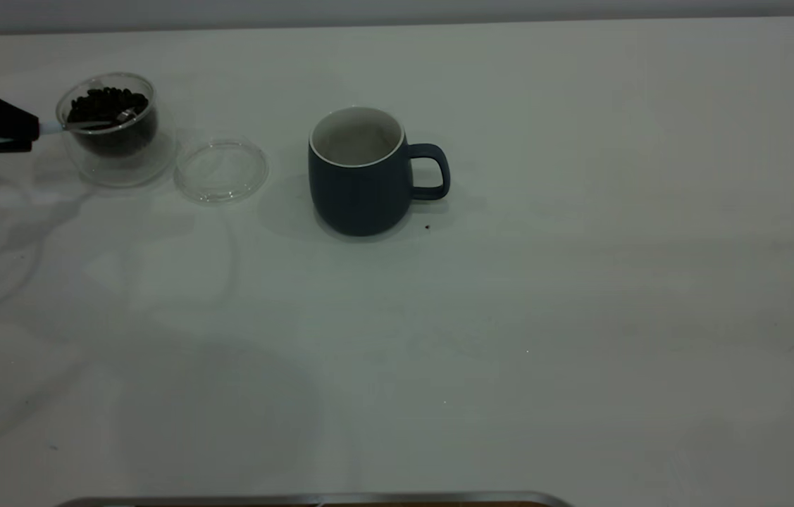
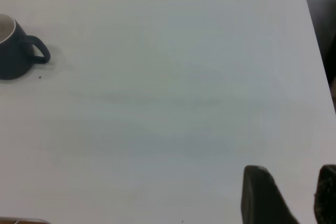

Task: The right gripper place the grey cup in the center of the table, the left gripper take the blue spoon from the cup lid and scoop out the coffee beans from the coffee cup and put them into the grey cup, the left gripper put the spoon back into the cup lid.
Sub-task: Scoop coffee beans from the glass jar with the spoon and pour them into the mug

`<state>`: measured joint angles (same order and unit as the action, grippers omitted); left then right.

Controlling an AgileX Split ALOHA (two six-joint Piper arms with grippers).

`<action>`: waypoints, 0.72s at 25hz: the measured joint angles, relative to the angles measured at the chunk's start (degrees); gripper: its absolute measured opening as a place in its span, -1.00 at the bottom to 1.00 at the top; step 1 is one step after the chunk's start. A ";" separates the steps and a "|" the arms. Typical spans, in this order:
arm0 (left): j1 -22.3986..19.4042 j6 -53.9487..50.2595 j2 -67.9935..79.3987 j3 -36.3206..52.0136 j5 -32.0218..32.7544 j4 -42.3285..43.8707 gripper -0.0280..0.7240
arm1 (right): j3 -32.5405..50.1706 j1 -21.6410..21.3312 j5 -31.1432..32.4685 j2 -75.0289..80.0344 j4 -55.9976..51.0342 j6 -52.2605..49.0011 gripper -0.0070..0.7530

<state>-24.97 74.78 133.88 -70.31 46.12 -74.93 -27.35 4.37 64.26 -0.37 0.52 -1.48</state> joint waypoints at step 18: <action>-1.97 -0.06 0.00 0.00 3.21 -1.37 -0.58 | 0.00 0.00 0.00 0.00 0.00 0.00 -0.24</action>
<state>-26.93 74.72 133.88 -70.31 49.33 -76.30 -27.35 4.37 64.26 -0.37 0.52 -1.48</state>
